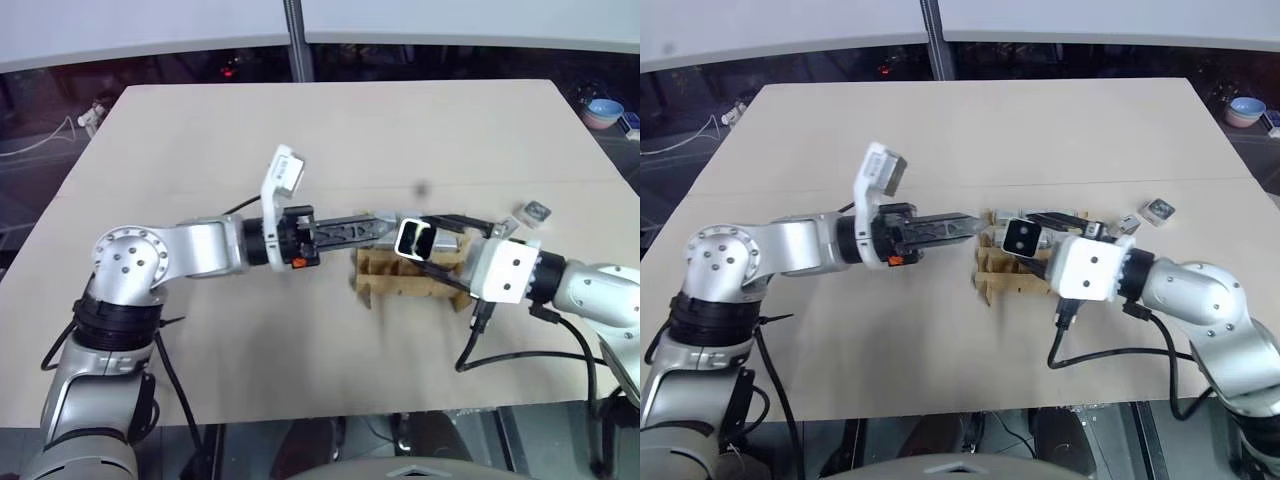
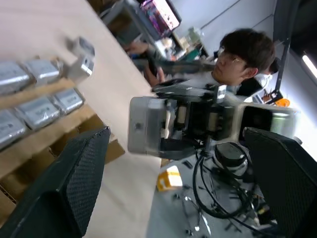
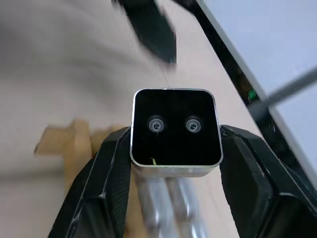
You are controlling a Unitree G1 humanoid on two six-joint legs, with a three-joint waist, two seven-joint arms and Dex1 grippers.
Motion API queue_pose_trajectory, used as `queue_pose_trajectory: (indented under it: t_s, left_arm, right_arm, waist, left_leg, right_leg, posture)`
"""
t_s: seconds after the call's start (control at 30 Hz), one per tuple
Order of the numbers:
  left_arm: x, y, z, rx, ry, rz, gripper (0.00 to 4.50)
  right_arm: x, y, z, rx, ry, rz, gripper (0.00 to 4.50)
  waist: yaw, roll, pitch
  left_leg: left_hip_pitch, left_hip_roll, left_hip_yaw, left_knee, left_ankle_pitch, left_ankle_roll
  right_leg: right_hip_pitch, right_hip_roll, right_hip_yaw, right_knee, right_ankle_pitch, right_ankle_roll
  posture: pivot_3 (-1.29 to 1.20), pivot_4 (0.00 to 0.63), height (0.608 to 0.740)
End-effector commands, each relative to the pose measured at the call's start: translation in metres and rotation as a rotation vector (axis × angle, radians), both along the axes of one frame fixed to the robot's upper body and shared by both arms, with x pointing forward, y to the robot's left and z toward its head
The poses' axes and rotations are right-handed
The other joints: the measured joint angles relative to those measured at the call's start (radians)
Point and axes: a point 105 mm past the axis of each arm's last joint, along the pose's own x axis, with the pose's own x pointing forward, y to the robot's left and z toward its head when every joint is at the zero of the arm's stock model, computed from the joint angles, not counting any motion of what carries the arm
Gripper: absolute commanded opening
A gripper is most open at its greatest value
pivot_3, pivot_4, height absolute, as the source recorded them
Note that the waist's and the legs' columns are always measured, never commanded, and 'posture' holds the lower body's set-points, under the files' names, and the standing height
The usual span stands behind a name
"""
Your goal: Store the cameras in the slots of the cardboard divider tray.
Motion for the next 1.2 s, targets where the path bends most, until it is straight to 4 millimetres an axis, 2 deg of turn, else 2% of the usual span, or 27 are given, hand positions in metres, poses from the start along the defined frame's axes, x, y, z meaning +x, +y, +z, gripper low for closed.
queue_pose_trajectory:
  t_s: [0.03,0.2,0.27,0.3,0.33,0.5,0.63,0.73,0.8,0.9,0.93,1.07,1.2]
  left_arm:
    - [0.001,-0.003,0.008,-0.028,-0.009,-0.006,4.5]
    - [0.003,-0.006,0.006,-0.036,-0.002,0.008,4.5]
    - [0.003,-0.007,0.005,-0.026,-0.01,0.003,3.86]
    - [0.002,-0.007,0.004,-0.023,-0.014,0.002,3.76]
    - [0.002,-0.008,0.004,-0.03,-0.012,0.0,3.37]
    - [0.004,-0.01,0.006,-0.049,-0.012,0.008,0.8]
    - [0.004,-0.01,0.008,-0.053,-0.024,0.004,0.72]
    - [0.006,-0.008,0.011,-0.045,-0.067,0.003,0.72]
    - [0.012,-0.005,0.009,-0.002,-0.114,0.031,0.72]
    - [0.016,0.003,0.007,0.103,-0.295,-0.022,0.72]
    - [0.021,0.006,0.004,0.154,-0.356,-0.043,0.72]
    - [0.036,0.004,-0.014,0.337,-0.55,-0.189,0.72]
    - [0.04,-0.007,-0.02,0.408,-0.622,-0.34,0.72]
  right_arm:
    - [-0.004,0.008,0.011,0.011,-0.049,0.049,2.54]
    - [-0.004,0.014,0.022,0.034,-0.074,0.065,2.54]
    - [-0.005,0.016,0.024,0.041,-0.076,0.073,2.5]
    - [-0.005,0.017,0.025,0.045,-0.075,0.075,2.5]
    - [-0.005,0.018,0.027,0.053,-0.073,0.077,2.5]
    - [-0.009,0.021,0.028,0.068,-0.058,0.091,2.5]
    - [-0.011,0.021,0.025,0.082,0.014,0.107,2.5]
    - [-0.01,0.019,0.024,0.097,0.042,0.101,3.51]
    - [-0.008,0.014,0.021,0.106,0.055,0.057,4.4]
    - [-0.01,-0.015,0.017,0.359,0.245,-0.066,4.46]
    - [-0.018,-0.024,0.011,0.383,0.312,-0.073,4.46]
    - [-0.038,-0.054,-0.001,0.44,0.398,-0.151,4.46]
    - [-0.049,-0.072,-0.003,0.499,0.428,-0.19,4.46]
  waist:
    - [0.0,0.0,0.0]
    - [0.001,0.0,0.0]
    - [0.001,0.0,0.0]
    - [0.001,0.0,0.0]
    - [0.001,0.0,0.0]
    - [0.001,0.0,0.0]
    - [0.001,0.0,0.0]
    - [0.001,0.0,0.0]
    - [0.002,0.0,0.0]
    - [0.009,-0.001,0.0]
    - [0.012,0.0,0.0]
    - [0.025,0.001,0.0]
    - [0.026,0.001,0.0]
  left_leg:
    - [-0.001,0.0,0.0,0.001,0.0,0.0]
    - [-0.003,0.0,-0.001,0.002,0.0,0.0]
    - [-0.003,0.0,-0.001,0.004,0.0,0.0]
    - [-0.003,0.0,-0.001,0.004,0.0,0.0]
    - [-0.002,0.0,-0.001,0.004,0.0,0.0]
    - [-0.002,0.0,-0.001,0.004,0.0,0.0]
    - [-0.002,0.0,-0.001,0.004,0.0,0.0]
    - [-0.002,0.0,-0.001,0.004,0.0,0.0]
    - [-0.003,0.0,-0.001,0.004,0.0,0.0]
    - [-0.003,-0.001,-0.001,0.004,0.0,0.0]
    - [-0.004,-0.001,-0.002,0.004,0.0,0.0]
    - [-0.005,-0.002,-0.001,0.004,0.0,0.0]
    - [-0.006,-0.002,-0.003,0.004,0.0,0.0]
  right_leg:
    - [-0.001,0.0,0.0,0.0,0.0,0.0]
    - [-0.002,0.0,-0.001,0.001,0.0,0.0]
    - [-0.002,0.0,-0.001,0.003,0.0,0.0]
    - [-0.002,0.0,-0.001,0.003,0.0,0.0]
    - [-0.002,0.0,-0.001,0.004,0.0,0.0]
    - [-0.002,0.0,-0.001,0.004,0.0,0.0]
    - [-0.002,0.0,-0.001,0.004,0.0,0.0]
    - [-0.002,0.0,-0.001,0.004,0.0,0.0]
    - [-0.002,0.0,-0.001,0.004,0.0,0.0]
    - [-0.002,0.0,-0.001,0.004,0.0,0.0]
    - [-0.002,0.0,-0.002,0.003,0.0,0.0]
    - [-0.002,-0.001,-0.002,0.002,0.0,0.0]
    - [-0.002,-0.001,-0.004,0.002,0.0,0.0]
  posture:
    - [0.0,0.15,0.74]
    - [0.0,0.15,0.74]
    - [0.0,0.15,0.74]
    - [0.0,0.15,0.74]
    - [0.0,0.15,0.74]
    - [0.0,0.15,0.74]
    - [0.0,0.15,0.74]
    - [0.0,0.15,0.74]
    - [0.0,0.15,0.74]
    - [0.0,0.15,0.74]
    - [0.0,0.15,0.74]
    - [0.0,0.15,0.74]
    - [0.0,0.15,0.74]
